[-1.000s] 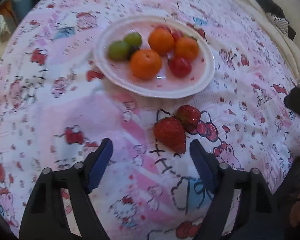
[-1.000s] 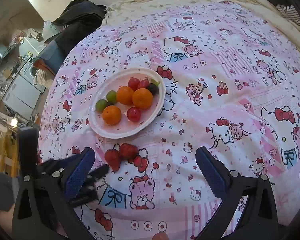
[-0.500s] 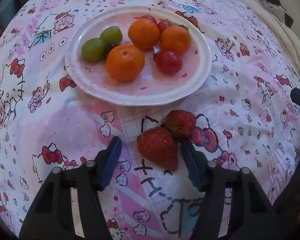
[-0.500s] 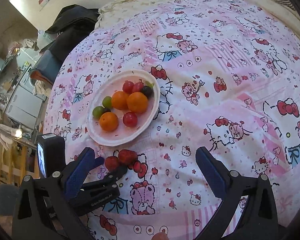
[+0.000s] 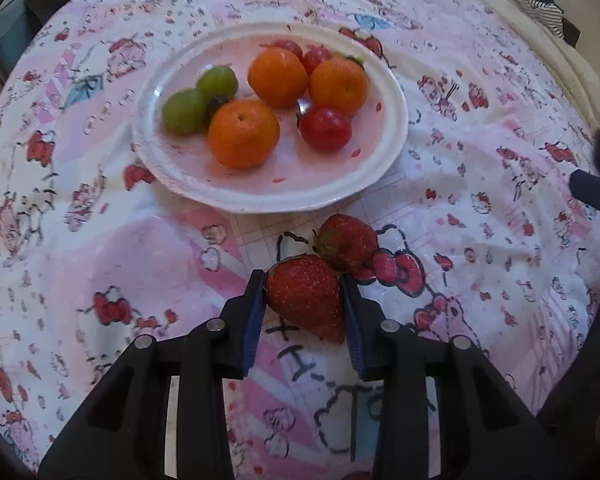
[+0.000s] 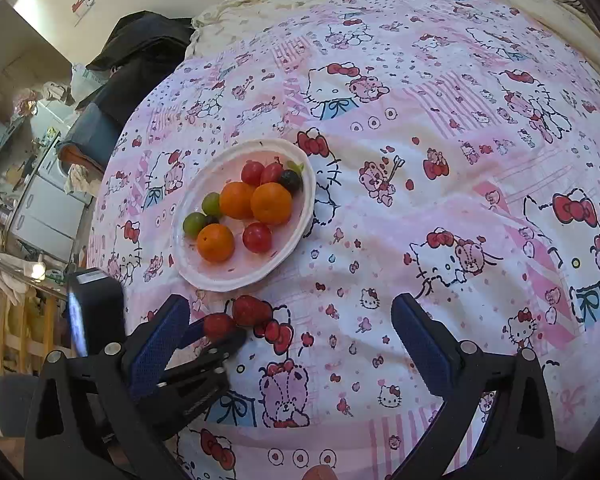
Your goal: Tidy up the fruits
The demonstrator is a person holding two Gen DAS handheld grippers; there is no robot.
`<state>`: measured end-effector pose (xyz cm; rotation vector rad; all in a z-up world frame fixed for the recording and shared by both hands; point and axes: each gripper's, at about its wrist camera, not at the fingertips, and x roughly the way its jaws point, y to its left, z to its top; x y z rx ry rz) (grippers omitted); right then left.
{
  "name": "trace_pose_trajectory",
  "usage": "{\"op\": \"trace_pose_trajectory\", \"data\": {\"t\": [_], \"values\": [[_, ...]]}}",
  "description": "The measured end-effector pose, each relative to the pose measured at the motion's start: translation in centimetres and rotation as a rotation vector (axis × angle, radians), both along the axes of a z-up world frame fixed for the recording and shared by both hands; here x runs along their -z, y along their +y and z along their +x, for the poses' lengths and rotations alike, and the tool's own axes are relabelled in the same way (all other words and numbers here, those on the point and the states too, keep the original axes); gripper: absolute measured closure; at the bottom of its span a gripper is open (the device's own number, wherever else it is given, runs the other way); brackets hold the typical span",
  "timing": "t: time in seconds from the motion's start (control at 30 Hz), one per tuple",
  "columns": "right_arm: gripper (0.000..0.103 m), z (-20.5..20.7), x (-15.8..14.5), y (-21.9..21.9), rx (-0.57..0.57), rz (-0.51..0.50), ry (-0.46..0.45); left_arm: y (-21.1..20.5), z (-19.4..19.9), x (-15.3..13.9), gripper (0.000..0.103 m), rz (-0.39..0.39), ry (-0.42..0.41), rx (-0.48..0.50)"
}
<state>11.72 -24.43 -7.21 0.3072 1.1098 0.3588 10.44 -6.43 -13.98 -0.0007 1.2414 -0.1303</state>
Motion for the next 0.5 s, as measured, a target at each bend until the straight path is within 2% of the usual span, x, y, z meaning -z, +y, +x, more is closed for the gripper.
{"op": "trace_pose_trajectory", "data": {"t": [0.27,0.4,0.5], "values": [[0.000,0.4,0.8,-0.3,0.009,0.000,0.034,2.8,-1.4,-4.1,0.071,-0.011,-0.007,-0.046],[0.000,0.8,1.8,0.9,-0.047,-0.027,0.064,5.4,-2.5,-6.2,0.071,0.004,-0.031,-0.062],[0.010,0.3,2.0,2.3,-0.107,-0.085,0.051,7.1,-3.2,-6.8,0.071,-0.001,-0.037,-0.086]]}}
